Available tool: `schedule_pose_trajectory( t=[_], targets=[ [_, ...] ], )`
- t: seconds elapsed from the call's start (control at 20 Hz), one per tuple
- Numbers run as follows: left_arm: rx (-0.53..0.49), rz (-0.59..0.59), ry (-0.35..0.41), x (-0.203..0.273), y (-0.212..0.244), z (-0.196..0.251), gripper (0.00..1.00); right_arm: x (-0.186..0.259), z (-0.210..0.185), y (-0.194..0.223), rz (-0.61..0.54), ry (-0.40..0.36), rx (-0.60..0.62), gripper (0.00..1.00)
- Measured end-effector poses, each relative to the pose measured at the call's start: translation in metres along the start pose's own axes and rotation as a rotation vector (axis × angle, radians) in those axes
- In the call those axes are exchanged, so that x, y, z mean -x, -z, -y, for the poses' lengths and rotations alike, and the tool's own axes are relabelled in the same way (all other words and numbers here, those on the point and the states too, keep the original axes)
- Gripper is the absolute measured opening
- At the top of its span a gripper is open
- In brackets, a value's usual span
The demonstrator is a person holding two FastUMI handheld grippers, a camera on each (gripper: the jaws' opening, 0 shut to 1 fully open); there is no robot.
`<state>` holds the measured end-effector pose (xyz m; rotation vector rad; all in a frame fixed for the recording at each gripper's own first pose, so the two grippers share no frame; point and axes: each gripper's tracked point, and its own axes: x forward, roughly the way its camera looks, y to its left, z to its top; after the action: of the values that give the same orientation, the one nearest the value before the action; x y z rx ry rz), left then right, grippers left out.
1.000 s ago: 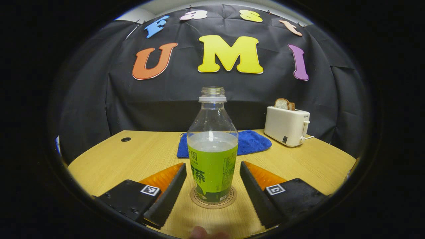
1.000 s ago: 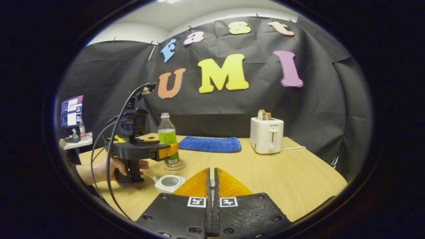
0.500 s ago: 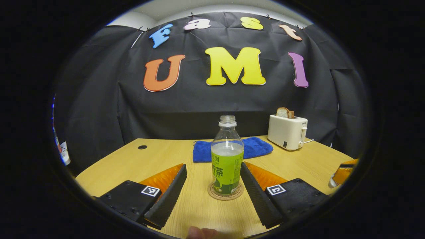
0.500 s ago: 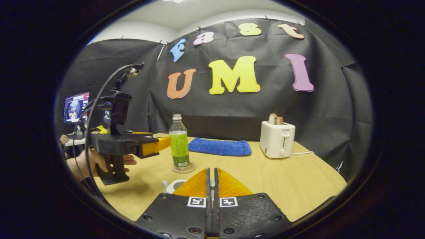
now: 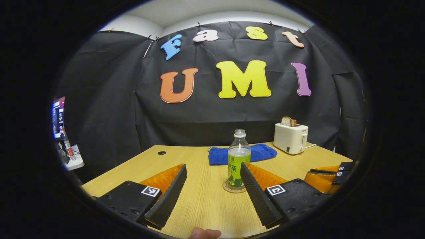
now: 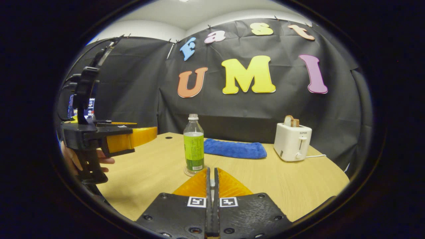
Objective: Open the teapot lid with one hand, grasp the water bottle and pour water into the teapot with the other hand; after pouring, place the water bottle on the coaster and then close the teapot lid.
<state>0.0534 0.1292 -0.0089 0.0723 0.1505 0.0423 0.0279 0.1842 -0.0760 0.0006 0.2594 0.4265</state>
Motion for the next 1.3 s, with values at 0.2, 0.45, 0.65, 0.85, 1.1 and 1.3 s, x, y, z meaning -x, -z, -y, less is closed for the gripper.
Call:
schedule_pose_trajectory(
  t=[0.2, 0.45, 0.65, 0.85, 1.1, 1.3],
  targets=[
    [-0.003, 0.003, -0.024, 0.011, -0.002, -0.01, 1.0, -0.009, -0.005, 0.004, -0.007, -0.008, 0.006, 0.0],
    [0.007, 0.02, -0.063, 0.026, -0.004, -0.019, 1.0, -0.02, -0.009, 0.014, -0.035, -0.015, 0.005, 0.0],
    [0.019, 0.02, -0.079, 0.031, -0.002, -0.025, 1.0, -0.025, -0.015, 0.022, -0.049, -0.028, 0.011, 0.0],
    [0.024, 0.021, -0.091, 0.034, -0.002, -0.031, 1.0, -0.028, -0.015, 0.029, -0.064, -0.03, 0.0, 0.0],
    [0.024, 0.024, -0.092, 0.036, -0.001, -0.03, 1.0, -0.026, -0.015, 0.03, -0.062, -0.033, -0.002, 0.0],
    [0.033, 0.031, -0.098, 0.037, -0.002, -0.032, 1.0, -0.027, -0.015, 0.037, -0.076, -0.033, -0.009, 0.0]
  ],
)
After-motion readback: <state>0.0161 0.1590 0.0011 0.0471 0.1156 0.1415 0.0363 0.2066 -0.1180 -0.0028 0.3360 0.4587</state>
